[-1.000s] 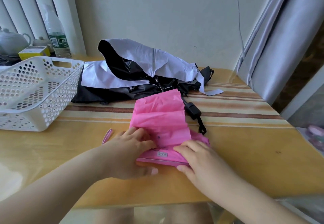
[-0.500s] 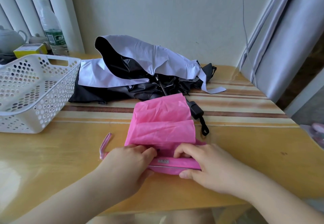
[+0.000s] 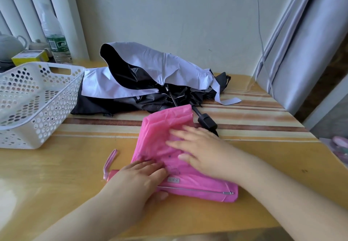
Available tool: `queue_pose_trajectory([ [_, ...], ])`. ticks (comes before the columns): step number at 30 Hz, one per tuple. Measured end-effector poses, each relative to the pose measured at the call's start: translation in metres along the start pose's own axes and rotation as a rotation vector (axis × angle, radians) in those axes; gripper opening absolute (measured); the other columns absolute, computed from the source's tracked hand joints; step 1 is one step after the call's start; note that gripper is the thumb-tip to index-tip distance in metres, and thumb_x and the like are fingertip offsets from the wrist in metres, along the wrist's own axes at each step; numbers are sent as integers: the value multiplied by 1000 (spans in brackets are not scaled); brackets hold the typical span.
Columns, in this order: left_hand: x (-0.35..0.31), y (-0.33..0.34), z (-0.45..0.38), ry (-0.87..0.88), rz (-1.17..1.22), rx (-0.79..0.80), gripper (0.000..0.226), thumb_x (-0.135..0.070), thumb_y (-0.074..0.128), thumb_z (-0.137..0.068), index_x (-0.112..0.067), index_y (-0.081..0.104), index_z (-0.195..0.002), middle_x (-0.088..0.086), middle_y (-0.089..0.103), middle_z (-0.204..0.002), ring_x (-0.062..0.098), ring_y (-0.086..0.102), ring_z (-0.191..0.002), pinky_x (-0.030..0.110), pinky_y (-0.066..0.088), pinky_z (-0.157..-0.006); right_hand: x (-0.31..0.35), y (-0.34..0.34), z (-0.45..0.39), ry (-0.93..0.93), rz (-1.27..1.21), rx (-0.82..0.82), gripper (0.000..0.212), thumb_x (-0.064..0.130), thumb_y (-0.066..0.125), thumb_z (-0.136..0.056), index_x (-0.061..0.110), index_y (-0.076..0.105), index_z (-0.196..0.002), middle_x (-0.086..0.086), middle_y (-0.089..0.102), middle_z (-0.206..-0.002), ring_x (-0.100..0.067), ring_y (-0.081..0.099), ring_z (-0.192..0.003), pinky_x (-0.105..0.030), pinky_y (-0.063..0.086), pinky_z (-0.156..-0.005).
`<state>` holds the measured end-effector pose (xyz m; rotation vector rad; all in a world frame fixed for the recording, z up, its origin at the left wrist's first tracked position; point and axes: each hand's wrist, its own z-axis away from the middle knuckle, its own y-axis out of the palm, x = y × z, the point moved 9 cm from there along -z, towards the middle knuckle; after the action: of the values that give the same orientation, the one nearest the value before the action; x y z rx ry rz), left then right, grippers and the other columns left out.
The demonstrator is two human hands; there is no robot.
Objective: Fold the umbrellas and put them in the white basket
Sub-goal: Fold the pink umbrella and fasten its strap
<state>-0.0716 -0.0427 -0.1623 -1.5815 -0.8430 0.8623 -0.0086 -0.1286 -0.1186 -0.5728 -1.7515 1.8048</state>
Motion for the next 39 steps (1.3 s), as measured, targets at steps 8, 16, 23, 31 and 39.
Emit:
queue_pose_trajectory([
  [8,3,-4,-10,-74,29,202,104,-68,-25,-64,-36,27,-148,-7,18,-160,12,14,-147,23,6,-116,-31,-27,-33,156,60,-194,49,38,55,-95,26,46,-141,5,40,-142,-17,34,-131,-31,26,-111],
  [16,1,-15,-10,23,-66,-133,36,-48,36,-88,-37,70,-84,-12,48,-74,11,54,-66,25,48,-52,18,8,37,41,-4,158,43,47,58,-87,26,54,-124,8,53,-115,-11,50,-110,-31,43,-95],
  [23,-3,-3,-14,-25,-128,189,42,-43,46,-91,-21,53,-126,1,55,-114,23,55,-106,35,50,-86,22,27,28,79,139,152,30,30,56,-84,14,54,-111,-3,55,-112,-24,51,-110,-34,45,-89],
  [31,-8,-83,-37,208,-266,-207,47,-19,73,-56,-15,34,-83,0,48,-50,22,45,-33,22,34,-28,18,-60,25,118,362,-104,40,34,53,-90,22,16,-99,7,39,-72,-28,62,-89,-32,42,-58],
  [39,13,-174,-73,128,-318,-391,52,0,64,-55,-15,28,-90,0,42,-54,29,45,-43,23,16,-38,8,-157,12,100,444,-454,37,32,59,-89,24,49,-123,6,62,-110,-24,59,-101,-36,44,-85],
])
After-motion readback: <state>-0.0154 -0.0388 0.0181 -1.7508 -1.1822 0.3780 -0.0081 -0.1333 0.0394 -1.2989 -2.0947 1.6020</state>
